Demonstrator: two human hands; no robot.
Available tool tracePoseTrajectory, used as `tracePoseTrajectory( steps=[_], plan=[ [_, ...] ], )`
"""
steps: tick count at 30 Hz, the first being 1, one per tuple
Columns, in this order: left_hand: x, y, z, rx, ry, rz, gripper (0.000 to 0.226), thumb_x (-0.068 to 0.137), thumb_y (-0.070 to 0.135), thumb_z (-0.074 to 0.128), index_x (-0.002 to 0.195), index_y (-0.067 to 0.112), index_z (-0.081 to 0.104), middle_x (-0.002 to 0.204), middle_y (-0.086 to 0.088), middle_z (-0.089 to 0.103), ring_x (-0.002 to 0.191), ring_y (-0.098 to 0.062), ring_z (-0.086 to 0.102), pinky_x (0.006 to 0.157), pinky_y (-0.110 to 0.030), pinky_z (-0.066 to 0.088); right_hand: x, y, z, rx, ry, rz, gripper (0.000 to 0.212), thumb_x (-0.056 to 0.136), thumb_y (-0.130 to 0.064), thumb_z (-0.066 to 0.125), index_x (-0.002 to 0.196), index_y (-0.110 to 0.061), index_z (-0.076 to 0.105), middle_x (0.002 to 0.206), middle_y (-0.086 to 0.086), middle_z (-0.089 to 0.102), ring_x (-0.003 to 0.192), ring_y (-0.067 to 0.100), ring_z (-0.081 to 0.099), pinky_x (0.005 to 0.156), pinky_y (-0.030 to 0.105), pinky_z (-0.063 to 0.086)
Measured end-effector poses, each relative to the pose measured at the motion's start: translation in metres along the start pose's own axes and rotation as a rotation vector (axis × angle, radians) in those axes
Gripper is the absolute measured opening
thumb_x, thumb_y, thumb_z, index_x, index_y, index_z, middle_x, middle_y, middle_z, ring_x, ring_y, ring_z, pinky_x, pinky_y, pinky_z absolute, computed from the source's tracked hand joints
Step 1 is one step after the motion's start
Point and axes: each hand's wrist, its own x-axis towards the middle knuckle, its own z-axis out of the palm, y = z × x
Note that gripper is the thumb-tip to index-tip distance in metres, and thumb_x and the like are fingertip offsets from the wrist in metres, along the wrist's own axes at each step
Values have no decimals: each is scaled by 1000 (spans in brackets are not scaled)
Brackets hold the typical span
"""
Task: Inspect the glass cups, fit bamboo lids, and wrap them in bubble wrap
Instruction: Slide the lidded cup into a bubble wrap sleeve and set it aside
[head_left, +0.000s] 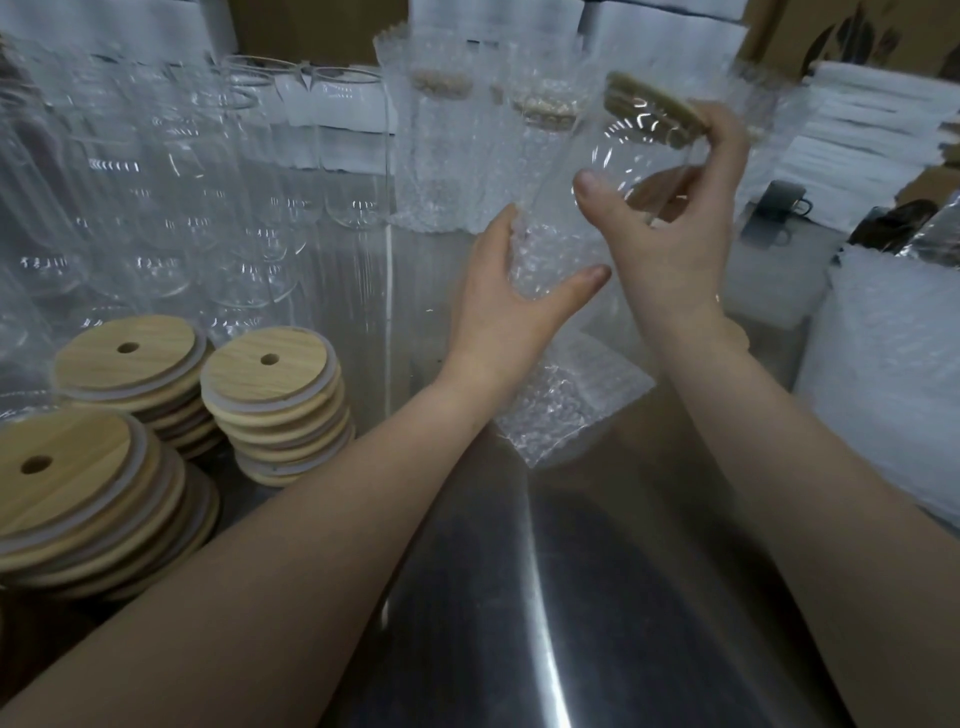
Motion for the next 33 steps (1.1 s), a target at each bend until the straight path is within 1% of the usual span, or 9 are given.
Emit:
tracePoseTrajectory(
  steps=[3,7,10,13,17,23,27,30,33],
  plan=[
    [1,0,0,1,31,20,87,80,40,79,151,23,30,150,20,31,124,16,29,88,8,26,-1,-2,2,27,-87,0,69,77,-36,78,131,-23,38,121,8,52,95,24,56,87,38,53],
    [4,0,-3,-12,49,64,87,80,34,80,151,20,32,156,8,35,129,14,29,91,9,25,-1,-3,3,58,-135,13,74,77,-28,79,138,-16,38,115,-1,47,82,-8,57,78,23,55],
    [5,1,-3,50,22,90,98,77,37,82,154,23,24,159,10,26,129,17,22,97,6,21,-1,-7,1,71,-125,-6,75,76,-30,80,138,-18,39,118,13,49,91,2,57,80,26,56],
    [4,-1,-2,166,-15,96,114,71,43,85,156,26,11,161,8,16,142,3,16,113,-16,20,-1,-9,-1,66,-69,-91,71,80,-22,78,138,-11,38,136,7,40,98,15,51,84,29,54],
    [3,-4,-2,233,-20,93,108,71,42,85,154,22,19,157,5,25,144,-9,24,119,-35,24,2,-11,-4,93,53,-162,71,81,-19,78,137,-4,35,133,2,38,100,17,48,83,33,53],
    [1,-4,2,162,4,50,100,73,43,83,152,20,26,155,6,32,133,4,28,101,-9,21,1,-16,-4,76,65,-202,71,81,-20,77,136,-2,36,136,20,40,107,25,50,84,40,53],
    [4,1,0,46,26,60,90,73,37,85,146,19,37,147,6,44,135,-5,40,112,-25,34,-1,-20,-2,34,16,-217,69,80,-20,76,135,-5,37,135,19,42,107,26,50,88,39,51],
    [5,6,-1,-18,13,73,83,72,33,87,141,17,45,138,4,55,129,-8,49,111,-34,41,-2,-23,-2,22,-14,-234,64,78,-15,74,131,-5,39,130,16,43,106,32,48,92,41,48],
    [7,9,0,-72,28,86,68,69,34,85,128,25,54,125,17,62,120,3,54,102,-22,45,-2,-26,-2,10,-40,-253,62,77,-12,73,129,-2,40,123,1,41,105,36,47,91,45,47]
  ],
)
